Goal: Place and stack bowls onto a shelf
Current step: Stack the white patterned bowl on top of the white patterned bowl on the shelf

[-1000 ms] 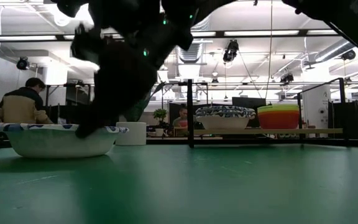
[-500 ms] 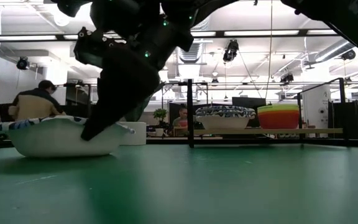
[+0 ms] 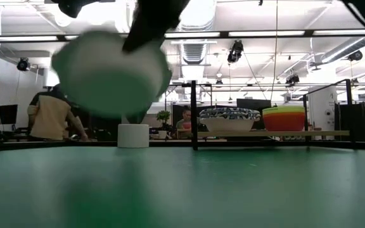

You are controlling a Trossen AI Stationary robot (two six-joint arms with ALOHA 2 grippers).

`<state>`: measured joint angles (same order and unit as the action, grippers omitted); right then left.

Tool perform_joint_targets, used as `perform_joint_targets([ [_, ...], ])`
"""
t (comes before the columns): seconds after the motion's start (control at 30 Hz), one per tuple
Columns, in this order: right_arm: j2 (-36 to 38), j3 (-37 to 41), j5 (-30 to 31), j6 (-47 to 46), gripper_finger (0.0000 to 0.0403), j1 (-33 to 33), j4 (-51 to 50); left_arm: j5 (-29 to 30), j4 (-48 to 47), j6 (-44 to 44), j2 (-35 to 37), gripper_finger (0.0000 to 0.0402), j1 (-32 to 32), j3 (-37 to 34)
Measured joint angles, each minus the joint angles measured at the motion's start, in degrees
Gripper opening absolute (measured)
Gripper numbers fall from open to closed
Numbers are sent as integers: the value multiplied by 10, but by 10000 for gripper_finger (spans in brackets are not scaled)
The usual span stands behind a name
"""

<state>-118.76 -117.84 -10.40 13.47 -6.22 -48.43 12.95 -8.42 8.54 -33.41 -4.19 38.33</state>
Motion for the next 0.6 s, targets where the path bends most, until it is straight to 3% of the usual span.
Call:
perform_joint_targets([
  [0.1, 49, 1, 17, -15, 12, 0, -31, 0, 0, 0, 0, 114, 0, 0],
  [0.2, 100, 3, 71, -23, 12, -1, -57, 0, 0, 0, -1, 114, 0, 0],
  [0.33, 159, 4, 226, -26, 12, -4, -100, 0, 0, 0, -2, 114, 0, 0],
  [0.43, 195, 8, 311, -52, 12, 14, -142, 0, 0, 0, -3, 114, 0, 0],
  [0.6, 244, 46, 345, -120, 12, 77, -196, 0, 0, 0, -3, 114, 0, 0],
])
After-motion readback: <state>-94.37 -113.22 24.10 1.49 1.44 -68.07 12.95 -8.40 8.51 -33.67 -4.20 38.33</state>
